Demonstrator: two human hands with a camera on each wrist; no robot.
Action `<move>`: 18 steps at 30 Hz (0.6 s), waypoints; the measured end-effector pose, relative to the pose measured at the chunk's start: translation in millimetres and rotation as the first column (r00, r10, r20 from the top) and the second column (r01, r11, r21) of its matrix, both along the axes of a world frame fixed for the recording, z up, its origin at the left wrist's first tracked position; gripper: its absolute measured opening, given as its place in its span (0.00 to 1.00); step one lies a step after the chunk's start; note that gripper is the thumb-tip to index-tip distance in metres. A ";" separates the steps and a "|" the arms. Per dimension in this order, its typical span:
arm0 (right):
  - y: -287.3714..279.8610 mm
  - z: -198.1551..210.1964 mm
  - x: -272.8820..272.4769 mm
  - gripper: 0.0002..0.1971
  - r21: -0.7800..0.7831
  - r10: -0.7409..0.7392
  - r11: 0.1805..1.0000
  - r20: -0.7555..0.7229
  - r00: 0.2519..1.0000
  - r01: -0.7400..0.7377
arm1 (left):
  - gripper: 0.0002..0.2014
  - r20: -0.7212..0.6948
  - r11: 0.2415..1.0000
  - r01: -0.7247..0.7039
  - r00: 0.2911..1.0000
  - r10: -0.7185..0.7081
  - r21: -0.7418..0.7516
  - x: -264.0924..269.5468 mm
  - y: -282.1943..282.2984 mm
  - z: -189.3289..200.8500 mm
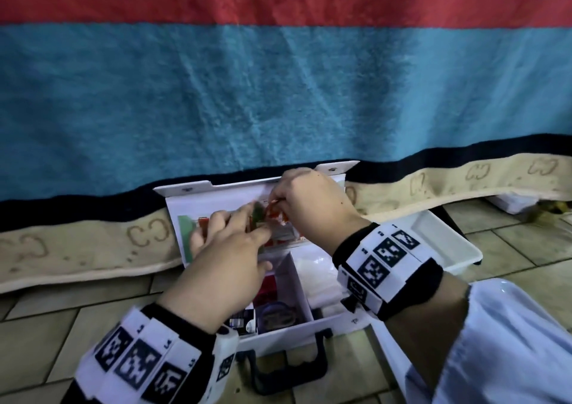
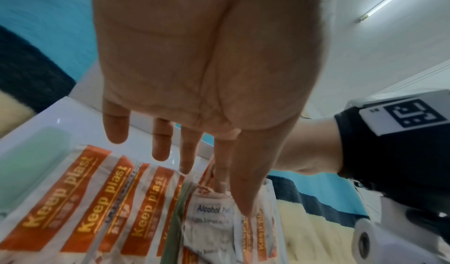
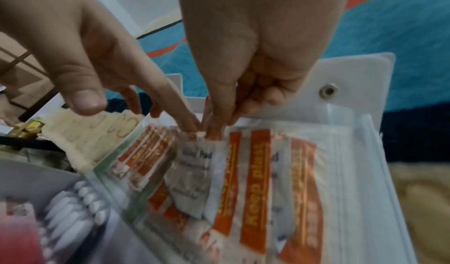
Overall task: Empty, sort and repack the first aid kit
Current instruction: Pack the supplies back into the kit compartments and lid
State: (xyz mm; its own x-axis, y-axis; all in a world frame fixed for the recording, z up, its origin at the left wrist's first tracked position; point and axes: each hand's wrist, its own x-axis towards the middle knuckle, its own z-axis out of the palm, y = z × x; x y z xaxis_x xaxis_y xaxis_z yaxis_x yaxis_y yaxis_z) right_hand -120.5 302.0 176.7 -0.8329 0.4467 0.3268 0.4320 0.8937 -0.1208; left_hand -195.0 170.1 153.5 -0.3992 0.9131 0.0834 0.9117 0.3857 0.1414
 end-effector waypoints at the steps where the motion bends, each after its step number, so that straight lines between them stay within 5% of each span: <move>1: 0.9 3.9 -0.4 0.12 0.006 0.001 1.000 0.001 1.000 -0.001 | 0.16 0.001 1.000 0.001 1.000 -0.001 0.000 -0.2 -0.2 -0.2; 8: -7.1 4.0 -7.5 0.12 0.174 0.032 0.982 0.236 0.971 -0.075 | 0.21 -0.004 1.000 0.000 1.000 0.000 0.010 -1.1 0.8 -1.8; 13: 0.6 2.3 -7.7 0.13 -0.045 0.025 0.999 0.114 0.993 -0.019 | 0.26 0.003 1.000 0.011 1.000 -0.011 0.004 -2.8 -0.6 -1.7; 18: 0.4 0.5 -3.2 0.12 0.078 0.033 0.996 0.220 0.975 -0.051 | 0.26 0.001 1.000 0.008 1.000 -0.008 0.000 -2.2 -0.6 -1.5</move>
